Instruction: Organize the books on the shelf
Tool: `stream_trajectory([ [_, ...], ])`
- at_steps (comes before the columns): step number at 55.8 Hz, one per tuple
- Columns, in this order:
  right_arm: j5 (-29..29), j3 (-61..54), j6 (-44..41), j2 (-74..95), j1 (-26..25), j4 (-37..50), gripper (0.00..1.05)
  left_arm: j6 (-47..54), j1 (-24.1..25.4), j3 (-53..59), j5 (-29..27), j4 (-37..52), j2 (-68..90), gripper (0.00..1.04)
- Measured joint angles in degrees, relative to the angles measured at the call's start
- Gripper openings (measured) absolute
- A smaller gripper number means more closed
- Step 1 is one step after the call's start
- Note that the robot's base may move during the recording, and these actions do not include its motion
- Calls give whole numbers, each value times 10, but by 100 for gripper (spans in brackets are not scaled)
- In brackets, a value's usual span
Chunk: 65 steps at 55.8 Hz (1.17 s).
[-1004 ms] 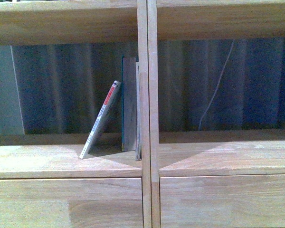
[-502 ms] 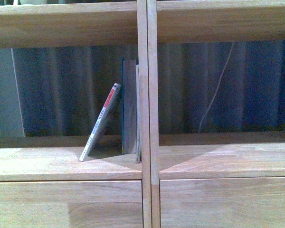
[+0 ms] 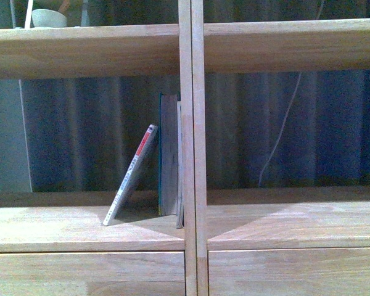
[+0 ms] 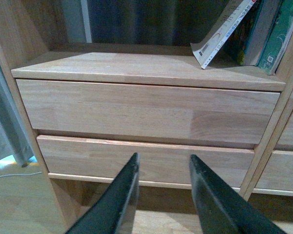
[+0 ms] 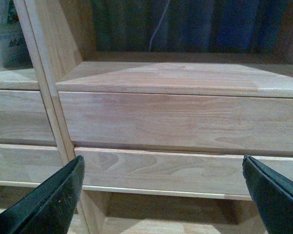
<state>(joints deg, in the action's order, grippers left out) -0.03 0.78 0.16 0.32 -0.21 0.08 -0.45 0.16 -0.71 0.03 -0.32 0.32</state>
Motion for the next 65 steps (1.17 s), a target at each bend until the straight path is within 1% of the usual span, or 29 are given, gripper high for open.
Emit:
stream_trajectory([
  [7,0,0,0,0,0,0,98,0,0,0,0,0,0,66],
  [8,0,0,0,0,0,0,98,0,0,0,0,0,0,68],
  [13,0,0,0,0,0,0,98,0,0,0,0,0,0,85],
  [14,0,0,0,0,0,0,98,0,0,0,0,0,0,90],
  [17,0,0,0,0,0,0,98,1,0,0,0,0,0,99],
  [19,0,0,0,0,0,0,98,1,0,0,0,0,0,97],
  [65,0,0,0,0,0,0,98,1,0,0,0,0,0,97],
])
